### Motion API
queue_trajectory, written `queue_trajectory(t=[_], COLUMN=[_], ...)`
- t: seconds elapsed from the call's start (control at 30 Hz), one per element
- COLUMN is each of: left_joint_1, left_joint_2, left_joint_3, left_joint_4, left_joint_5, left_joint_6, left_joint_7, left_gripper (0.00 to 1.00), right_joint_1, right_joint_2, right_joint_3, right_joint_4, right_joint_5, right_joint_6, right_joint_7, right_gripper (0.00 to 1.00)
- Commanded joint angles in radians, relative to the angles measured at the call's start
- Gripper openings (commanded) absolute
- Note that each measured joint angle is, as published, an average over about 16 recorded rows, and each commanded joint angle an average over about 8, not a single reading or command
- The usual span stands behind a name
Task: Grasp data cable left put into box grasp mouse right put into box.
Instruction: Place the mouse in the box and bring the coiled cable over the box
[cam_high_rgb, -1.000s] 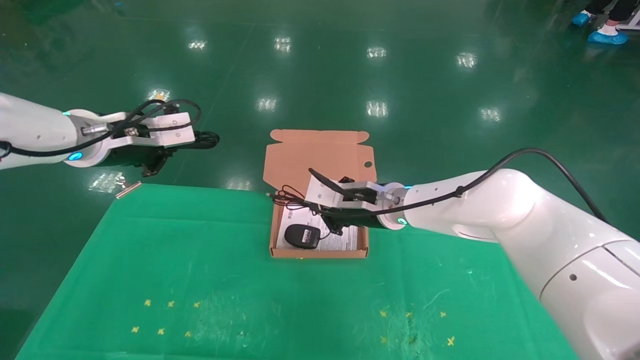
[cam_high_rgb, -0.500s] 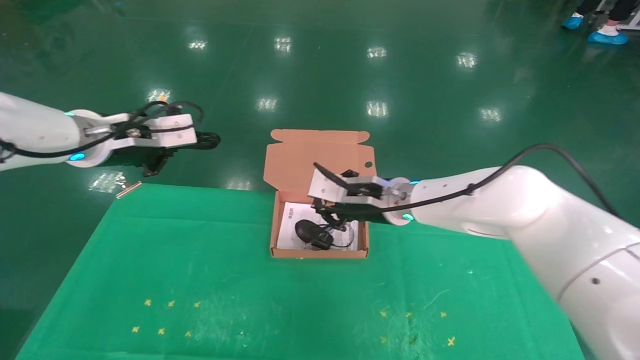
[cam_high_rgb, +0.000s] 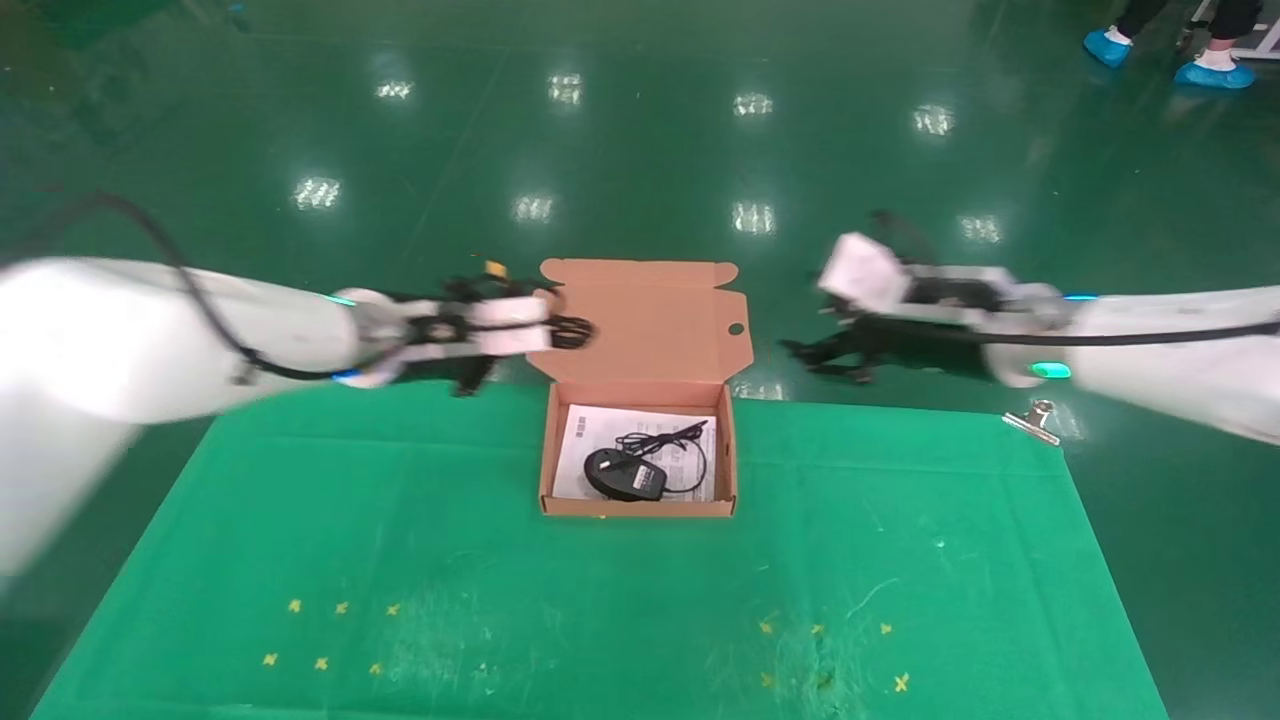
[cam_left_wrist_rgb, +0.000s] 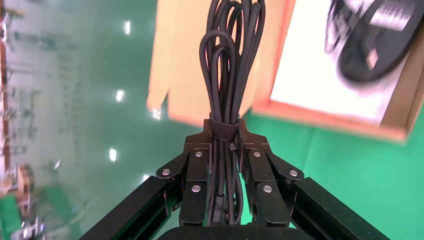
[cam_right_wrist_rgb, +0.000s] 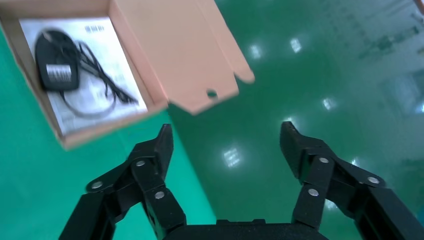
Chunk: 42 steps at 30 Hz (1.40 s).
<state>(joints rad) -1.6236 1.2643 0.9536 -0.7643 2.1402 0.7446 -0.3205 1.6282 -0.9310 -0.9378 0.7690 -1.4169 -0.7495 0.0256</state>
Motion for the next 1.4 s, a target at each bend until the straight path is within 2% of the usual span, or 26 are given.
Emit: queue_trajectory(t=[0.03,0.27,0.57,0.6,0.83,0.87,1.4], left_joint_1=[0.008,0.043,0.062,0.061,0.051,0.050,0.049], left_joint_2=[0.057,0.104,0.106,0.106,0.109,0.109,0.106], left_joint_3=[-0.001,0.043,0.135,0.144,0.180,0.182,0.179], left_joint_4=[0.085,0.165,0.165,0.167,0.190,0.193,0.189], left_joint_5=[-0.032,-0.205,-0.394,-0.407,-0.459,-0.462,-0.456], left_joint_6=[-0.053,-0.122,-0.111,-0.109,-0.109,-0.110,-0.107], left_joint_7=[0.061,0.241,0.377,0.385,0.401,0.401,0.402], left_gripper=[0.00,0.00,0.00,0.04,0.91,1.00,1.00], right_joint_1=[-0.007,-0.025,-0.033,-0.033,-0.035,-0.035,-0.036], right_joint_2=[0.053,0.170,0.212,0.214,0.223,0.224,0.221], right_joint_3=[0.007,0.006,-0.009,-0.010,-0.014,-0.014,-0.014], right_joint_4=[0.033,0.135,0.212,0.216,0.236,0.238,0.234], right_joint_5=[0.005,-0.012,-0.050,-0.053,-0.063,-0.064,-0.064], right_joint_6=[-0.006,-0.011,0.003,0.005,0.009,0.009,0.011], right_joint_7=[0.013,0.080,0.152,0.157,0.177,0.177,0.176], right_gripper=[1.00,1.00,1.00,1.00,1.00,1.00,1.00])
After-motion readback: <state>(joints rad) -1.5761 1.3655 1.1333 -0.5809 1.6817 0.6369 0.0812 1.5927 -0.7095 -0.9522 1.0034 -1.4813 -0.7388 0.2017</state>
